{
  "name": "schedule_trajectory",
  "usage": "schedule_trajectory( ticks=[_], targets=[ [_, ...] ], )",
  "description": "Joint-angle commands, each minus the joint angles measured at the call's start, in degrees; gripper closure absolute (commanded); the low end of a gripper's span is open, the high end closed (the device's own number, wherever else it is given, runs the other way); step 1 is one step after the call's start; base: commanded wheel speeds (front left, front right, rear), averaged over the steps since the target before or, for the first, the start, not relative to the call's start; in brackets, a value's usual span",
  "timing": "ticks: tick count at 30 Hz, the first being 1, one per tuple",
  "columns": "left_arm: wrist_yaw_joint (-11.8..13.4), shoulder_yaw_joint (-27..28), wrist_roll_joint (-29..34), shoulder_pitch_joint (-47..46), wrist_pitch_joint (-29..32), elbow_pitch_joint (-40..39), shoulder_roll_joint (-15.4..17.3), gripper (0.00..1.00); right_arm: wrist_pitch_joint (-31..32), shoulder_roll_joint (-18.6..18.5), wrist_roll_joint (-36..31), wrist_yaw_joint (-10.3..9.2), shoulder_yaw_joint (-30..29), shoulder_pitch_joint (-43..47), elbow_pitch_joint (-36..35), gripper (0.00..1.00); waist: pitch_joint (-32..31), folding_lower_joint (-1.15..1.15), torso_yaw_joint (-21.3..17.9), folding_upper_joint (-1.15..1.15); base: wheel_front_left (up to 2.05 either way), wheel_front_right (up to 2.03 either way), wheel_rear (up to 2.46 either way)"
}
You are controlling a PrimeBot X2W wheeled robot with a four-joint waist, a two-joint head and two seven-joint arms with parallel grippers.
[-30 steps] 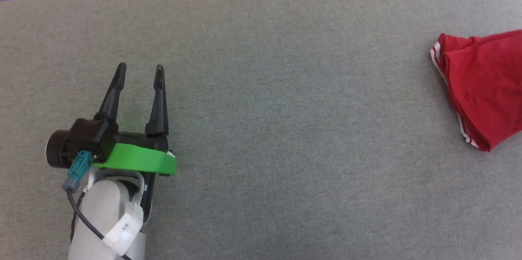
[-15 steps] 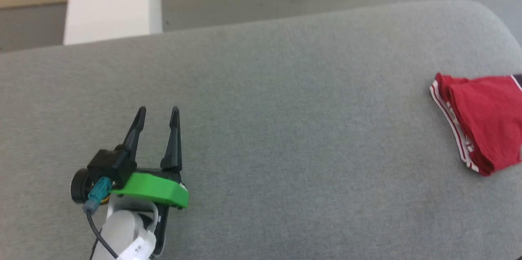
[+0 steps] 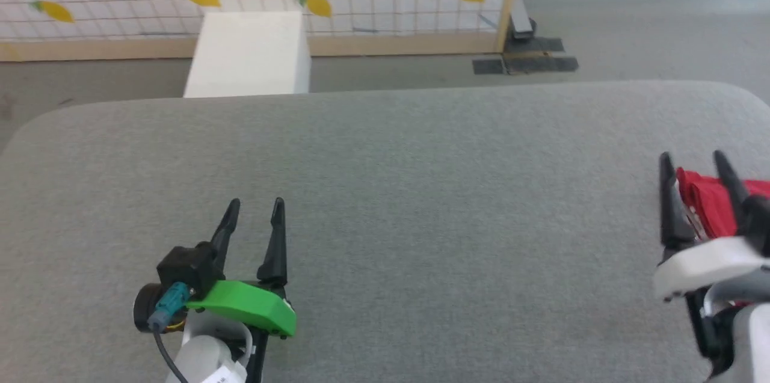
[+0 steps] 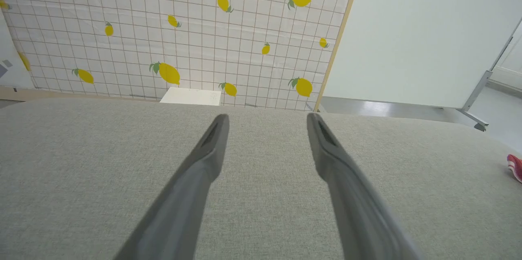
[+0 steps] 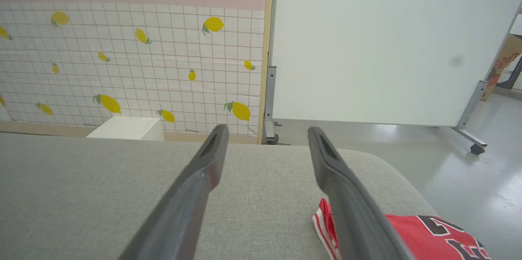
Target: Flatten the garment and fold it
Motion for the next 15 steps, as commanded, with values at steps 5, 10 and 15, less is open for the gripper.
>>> schedule_trajectory(
  ticks=[5, 10, 15],
  targets=[
    [1.0, -0.9, -0.6, 0.5, -0.2, 0.4, -0.3, 0.00, -2.2, 1.9, 2.2, -0.11, 2.6, 4.5, -4.2, 0.00, -2.3, 0.00, 3.4, 0.00, 0.00, 0.00, 0.00],
    [1.4, -1.2, -0.6, 1.4, -0.2, 0.5, -0.3, 0.00, -3.4, 3.2, 3.6, -0.11, 4.0, 7.8, -5.5, 0.00, -2.9, 0.00, 3.9, 0.00, 0.00, 0.00, 0.00],
    [1.7, -1.5, -0.4, 2.4, -0.2, 0.7, -0.3, 0.00, -4.6, 3.5, 4.8, -0.11, 4.5, 10.5, -5.0, 0.00, -3.3, 0.00, 3.9, 0.00, 0.00, 0.00, 0.00]
  ],
)
